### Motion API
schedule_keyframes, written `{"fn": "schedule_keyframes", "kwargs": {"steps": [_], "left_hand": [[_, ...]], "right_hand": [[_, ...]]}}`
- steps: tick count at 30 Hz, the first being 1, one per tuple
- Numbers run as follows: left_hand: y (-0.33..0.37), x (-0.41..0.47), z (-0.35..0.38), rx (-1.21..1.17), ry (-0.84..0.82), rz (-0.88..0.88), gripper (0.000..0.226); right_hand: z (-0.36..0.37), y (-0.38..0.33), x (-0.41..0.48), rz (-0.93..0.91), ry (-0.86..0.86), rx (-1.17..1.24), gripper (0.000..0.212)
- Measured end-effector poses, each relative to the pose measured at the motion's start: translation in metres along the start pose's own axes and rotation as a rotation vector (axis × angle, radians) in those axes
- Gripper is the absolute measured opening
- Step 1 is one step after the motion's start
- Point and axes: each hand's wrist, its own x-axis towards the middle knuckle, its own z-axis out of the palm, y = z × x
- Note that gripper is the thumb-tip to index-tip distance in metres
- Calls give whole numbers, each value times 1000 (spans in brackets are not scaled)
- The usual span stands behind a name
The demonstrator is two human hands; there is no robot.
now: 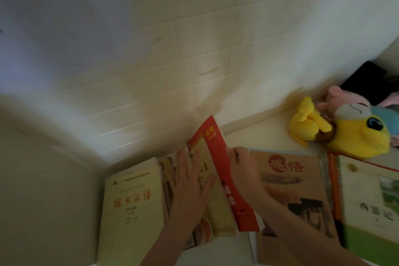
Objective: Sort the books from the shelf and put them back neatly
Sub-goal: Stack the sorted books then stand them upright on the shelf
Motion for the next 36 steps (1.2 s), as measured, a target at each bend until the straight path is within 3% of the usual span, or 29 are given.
{"fn": "schedule_keyframes", "kwargs": {"steps": [2,4,7,12,16,18,20,22,26,29,32,34,36], "left_hand": [[8,2,8,-97,-50,14,62],[10,0,12,-289,-146,-129,53],[19,-1,13,-467,-273,-298,61],[52,8,11,-718,-281,-327,66],[79,24,9,-988,-428,-501,81],[89,28,4,-1143,-582,-561,46],[90,26,1,-1206,-653,-594,27],[80,19,1,-1176,-621,-618,37],[51,-10,4,-1109,-537,-715,44],[42,-28,7,-1086,-529,-729,46],[51,-36,22,-1067,-471,-755,57],[61,-39,45,-1040,-375,-739,45],[75,-39,67,-931,-293,-662,32]], "right_hand": [[-16,1,1,-5,48,24,24],[-37,2,1,-3,81,78,22],[-73,13,-4,39,117,179,27],[-138,29,-13,192,232,472,29],[-170,42,-18,353,99,768,32],[-170,53,-22,443,-11,814,34],[-162,69,-24,471,-59,723,41],[-155,91,-26,434,-38,512,44],[-154,143,-38,310,71,55,24],[-146,161,-50,370,-64,-115,50],[-139,167,-54,407,-112,-139,72],[-140,166,-49,447,-96,-38,86],[-140,163,-47,523,-94,62,77]]}}
